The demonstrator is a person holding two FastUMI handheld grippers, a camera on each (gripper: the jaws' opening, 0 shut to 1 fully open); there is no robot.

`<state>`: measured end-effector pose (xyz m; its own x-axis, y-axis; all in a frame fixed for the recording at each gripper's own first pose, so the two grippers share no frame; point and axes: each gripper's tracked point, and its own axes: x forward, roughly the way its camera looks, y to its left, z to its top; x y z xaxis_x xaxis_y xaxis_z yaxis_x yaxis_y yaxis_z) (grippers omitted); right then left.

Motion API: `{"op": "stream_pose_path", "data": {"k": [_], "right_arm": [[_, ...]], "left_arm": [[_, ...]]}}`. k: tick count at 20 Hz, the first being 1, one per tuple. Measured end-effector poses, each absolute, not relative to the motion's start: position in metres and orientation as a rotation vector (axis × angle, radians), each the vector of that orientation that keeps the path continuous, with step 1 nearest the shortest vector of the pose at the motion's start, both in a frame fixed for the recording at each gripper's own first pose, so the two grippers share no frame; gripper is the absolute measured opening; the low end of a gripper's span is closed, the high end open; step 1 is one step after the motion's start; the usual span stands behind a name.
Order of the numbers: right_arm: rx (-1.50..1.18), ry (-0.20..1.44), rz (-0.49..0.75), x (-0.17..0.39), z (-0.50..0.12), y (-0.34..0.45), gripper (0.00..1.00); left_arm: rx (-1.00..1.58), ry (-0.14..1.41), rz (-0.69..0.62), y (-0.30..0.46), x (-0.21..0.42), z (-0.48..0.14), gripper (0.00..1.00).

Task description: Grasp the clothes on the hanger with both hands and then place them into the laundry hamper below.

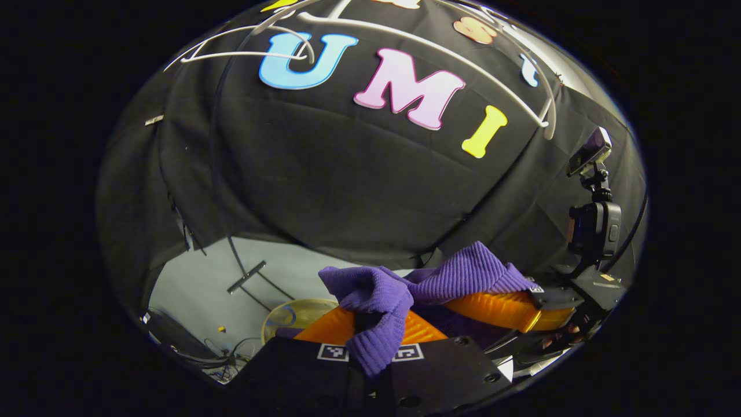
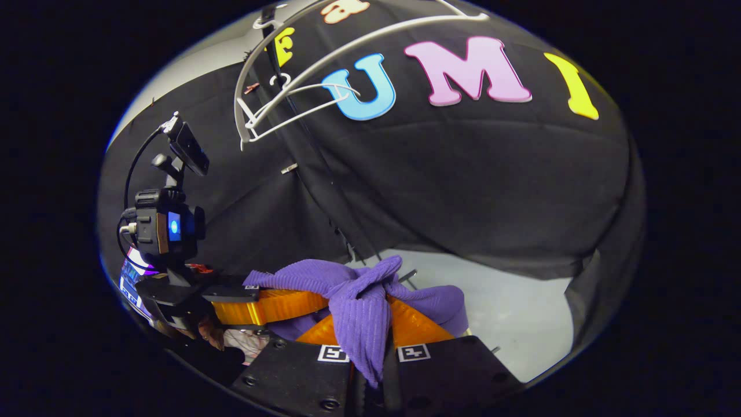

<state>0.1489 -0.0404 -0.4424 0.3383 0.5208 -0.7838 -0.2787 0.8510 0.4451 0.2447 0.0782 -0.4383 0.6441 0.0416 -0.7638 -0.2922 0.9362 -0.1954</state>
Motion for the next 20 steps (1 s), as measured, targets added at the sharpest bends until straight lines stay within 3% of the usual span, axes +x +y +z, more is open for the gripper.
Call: {"op": "stream_pose_path", "data": {"k": [7,15,17,18,20], "right_arm": [[0.078,1.322,0.539,0.086,-0.494,-0.046,0.20],[0.002,1.426,0.541,0.069,-0.506,-0.047,0.20],[-0.019,1.440,0.549,0.067,-0.513,-0.051,0.20],[-0.035,1.446,0.564,0.067,-0.517,-0.052,0.33],[-0.061,1.431,0.584,0.068,-0.512,-0.058,0.59]], "left_arm": [[-0.428,1.112,0.310,0.089,0.208,-0.495,0.12],[-0.468,1.184,0.366,0.093,0.198,-0.515,0.15],[-0.473,1.184,0.352,0.091,0.199,-0.517,0.12],[-0.470,1.181,0.356,0.093,0.199,-0.512,0.14],[-0.399,1.188,0.406,0.111,0.192,-0.509,0.70]]}}
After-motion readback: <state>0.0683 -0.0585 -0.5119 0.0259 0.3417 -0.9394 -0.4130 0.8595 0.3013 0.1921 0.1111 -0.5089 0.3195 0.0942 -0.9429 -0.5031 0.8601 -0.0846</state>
